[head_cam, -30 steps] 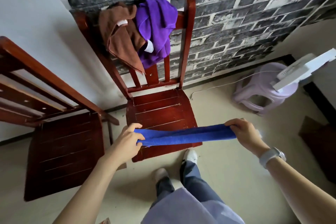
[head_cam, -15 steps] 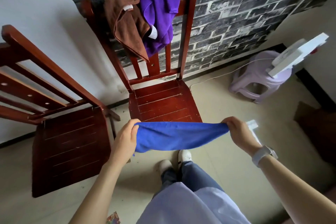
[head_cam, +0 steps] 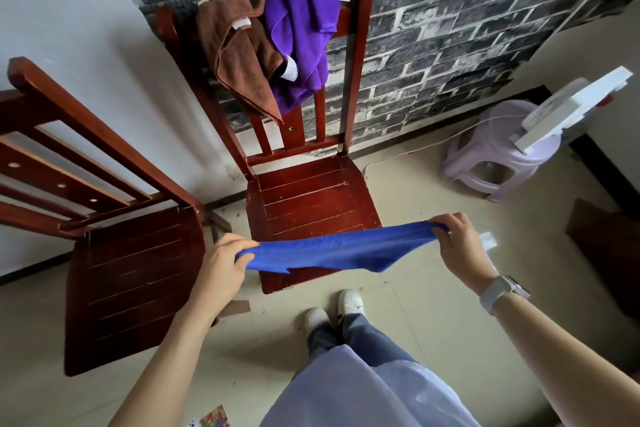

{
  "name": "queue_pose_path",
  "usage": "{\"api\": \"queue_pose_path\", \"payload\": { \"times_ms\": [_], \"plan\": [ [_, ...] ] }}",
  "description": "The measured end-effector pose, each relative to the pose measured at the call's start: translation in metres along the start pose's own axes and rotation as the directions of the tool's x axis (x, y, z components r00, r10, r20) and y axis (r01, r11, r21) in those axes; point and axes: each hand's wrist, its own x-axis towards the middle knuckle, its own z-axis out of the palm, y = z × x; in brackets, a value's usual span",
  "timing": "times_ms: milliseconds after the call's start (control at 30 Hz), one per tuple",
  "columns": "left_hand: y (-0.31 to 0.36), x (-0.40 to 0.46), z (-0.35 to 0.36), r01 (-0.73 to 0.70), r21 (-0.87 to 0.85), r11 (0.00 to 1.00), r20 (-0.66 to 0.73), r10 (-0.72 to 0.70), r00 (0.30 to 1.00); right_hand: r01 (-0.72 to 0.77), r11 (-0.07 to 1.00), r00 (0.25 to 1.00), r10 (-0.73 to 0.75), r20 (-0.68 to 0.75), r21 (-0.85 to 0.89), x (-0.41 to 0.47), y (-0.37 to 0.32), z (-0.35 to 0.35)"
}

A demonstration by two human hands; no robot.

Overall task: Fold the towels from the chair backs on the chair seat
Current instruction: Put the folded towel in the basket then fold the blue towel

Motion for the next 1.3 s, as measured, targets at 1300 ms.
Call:
{"api": "queue_pose_path", "payload": {
  "times_ms": [1300],
  "plan": [
    [-0.146,0.28,0.154,0.383,-0.382,0.841,-0.285,-0.501,0.817,-0.173,0.977,0.985,0.168,0.046,0.126,0.329,0.016,0.248]
  ]
}}
